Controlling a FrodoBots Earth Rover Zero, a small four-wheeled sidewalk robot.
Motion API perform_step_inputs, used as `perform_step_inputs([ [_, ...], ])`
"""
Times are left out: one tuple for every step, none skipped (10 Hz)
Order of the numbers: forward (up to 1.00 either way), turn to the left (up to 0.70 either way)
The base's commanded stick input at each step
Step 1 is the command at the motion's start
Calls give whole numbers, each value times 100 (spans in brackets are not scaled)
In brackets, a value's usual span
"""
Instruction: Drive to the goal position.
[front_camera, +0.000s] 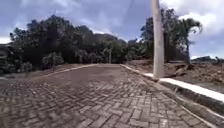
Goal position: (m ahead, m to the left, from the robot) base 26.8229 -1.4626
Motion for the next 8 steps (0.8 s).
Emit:
perform_step_inputs([
  [85, 0],
  [85, -12],
  [85, -20],
  [85, -4],
  [85, 0],
  [85, 0],
  [85, 0],
  [85, 0],
])
